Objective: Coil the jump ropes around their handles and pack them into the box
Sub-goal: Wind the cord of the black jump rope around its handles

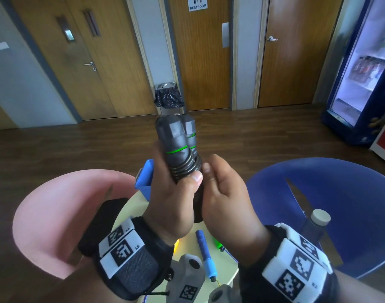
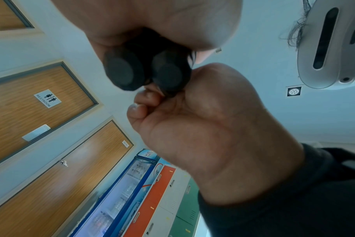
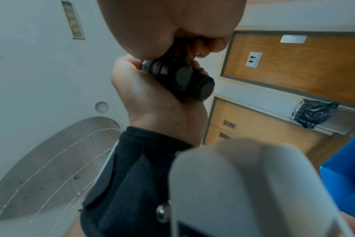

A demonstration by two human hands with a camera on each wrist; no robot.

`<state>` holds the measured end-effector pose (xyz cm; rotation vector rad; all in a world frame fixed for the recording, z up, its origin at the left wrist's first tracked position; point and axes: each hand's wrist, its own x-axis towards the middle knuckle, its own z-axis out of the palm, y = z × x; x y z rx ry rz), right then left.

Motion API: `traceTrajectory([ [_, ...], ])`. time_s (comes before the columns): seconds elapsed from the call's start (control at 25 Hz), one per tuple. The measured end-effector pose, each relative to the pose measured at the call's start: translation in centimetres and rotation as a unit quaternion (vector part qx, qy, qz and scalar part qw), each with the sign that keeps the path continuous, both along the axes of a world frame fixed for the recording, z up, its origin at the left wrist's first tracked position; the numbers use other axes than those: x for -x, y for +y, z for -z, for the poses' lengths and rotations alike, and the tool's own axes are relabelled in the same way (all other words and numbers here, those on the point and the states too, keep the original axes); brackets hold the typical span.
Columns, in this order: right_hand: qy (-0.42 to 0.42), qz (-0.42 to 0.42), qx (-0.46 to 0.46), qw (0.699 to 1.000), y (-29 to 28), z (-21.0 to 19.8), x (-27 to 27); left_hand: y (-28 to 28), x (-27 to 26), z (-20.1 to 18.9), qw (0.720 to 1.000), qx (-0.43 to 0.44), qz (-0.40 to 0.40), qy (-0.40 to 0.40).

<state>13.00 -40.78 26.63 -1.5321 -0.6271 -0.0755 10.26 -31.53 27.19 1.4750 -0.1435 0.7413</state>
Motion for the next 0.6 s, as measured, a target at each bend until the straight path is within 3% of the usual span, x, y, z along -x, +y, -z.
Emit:
traceTrajectory([
  [0.28, 0.001, 0.004, -0.004, 1.000, 0.8, -0.9, 0.2, 0.3, -0.3, -0.4, 0.998, 0.059, 0.027, -0.015],
  [0.44, -0.072, -0.006, 0.119, 0.990, 0.5, -0.4, -0.4, 2.2, -0.8, 0.6, 0.988, 0.130, 0.065, 0.057],
  [0.52, -0.026, -0.067, 0.089, 0.993, 0.0, 0.3, -0.8, 2.7, -0.5, 0.8, 0.983, 0.150, 0.059, 0.082],
  [0.6, 0.083, -0.166, 0.006, 0.983, -0.4, 1.1, -1.6, 3.0, -0.3, 0.9, 0.984, 0.149, 0.046, 0.090],
])
